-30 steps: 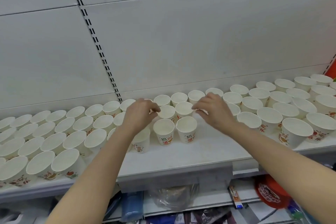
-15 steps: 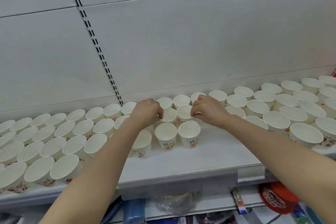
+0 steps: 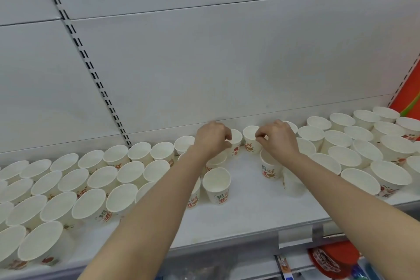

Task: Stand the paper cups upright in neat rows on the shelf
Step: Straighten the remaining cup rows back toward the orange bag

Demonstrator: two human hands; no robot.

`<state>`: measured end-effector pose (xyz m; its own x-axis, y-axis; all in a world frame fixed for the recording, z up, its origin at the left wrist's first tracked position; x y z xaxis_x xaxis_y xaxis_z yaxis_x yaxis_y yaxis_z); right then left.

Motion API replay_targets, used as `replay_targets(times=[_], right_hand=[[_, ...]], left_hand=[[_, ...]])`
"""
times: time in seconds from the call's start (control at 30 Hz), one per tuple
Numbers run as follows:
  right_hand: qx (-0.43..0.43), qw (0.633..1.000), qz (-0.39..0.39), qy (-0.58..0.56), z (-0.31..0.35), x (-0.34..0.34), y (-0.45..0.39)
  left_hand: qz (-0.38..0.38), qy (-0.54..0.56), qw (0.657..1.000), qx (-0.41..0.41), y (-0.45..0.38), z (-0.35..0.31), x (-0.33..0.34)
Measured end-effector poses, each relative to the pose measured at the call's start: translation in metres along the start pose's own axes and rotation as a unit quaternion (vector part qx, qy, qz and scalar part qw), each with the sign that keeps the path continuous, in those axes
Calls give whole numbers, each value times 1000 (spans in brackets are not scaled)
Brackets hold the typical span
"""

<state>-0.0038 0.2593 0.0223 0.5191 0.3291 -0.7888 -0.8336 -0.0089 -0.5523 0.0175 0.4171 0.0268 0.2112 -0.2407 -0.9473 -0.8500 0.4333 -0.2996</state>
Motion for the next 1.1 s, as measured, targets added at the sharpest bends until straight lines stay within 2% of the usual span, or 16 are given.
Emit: replay_targets(times=[0.1, 0.3, 0.57, 0.8, 0.9, 1.0, 1.1], right_hand=[[8, 1000, 20, 6, -7, 3, -3], [-1, 996, 85, 28, -4, 22, -19], [-5, 993, 114, 17, 0, 39, -23], [-76, 989, 123, 21, 3, 40, -17], [-86, 988, 127, 10, -1, 34, -16], [-81, 992, 93, 0, -13, 5, -15], [-49, 998, 39, -13, -32, -37, -2]], left_hand=[[27, -23, 999, -8, -11, -10, 19], [15, -39, 999, -28, -15, -11, 30], [-6, -33, 999, -39, -21, -10, 31], [4, -90, 995, -36, -21, -13, 28], [-7, -49, 998, -26, -19, -23, 19], [-43, 44, 998, -3, -11, -49, 7], [13, 122, 991, 44, 4, -84, 12]])
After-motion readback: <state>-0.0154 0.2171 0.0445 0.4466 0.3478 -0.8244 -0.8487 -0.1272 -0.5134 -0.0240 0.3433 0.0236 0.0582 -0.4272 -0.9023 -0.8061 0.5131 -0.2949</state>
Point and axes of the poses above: each hand's wrist, its own y-axis away from the middle knuckle, its own x-axis out of the palm, z = x × y, the point moved 10 cm from there along -y, towards the middle knuckle, and after that the axes turned 7 degrees about -z, right-handed, at the moved point
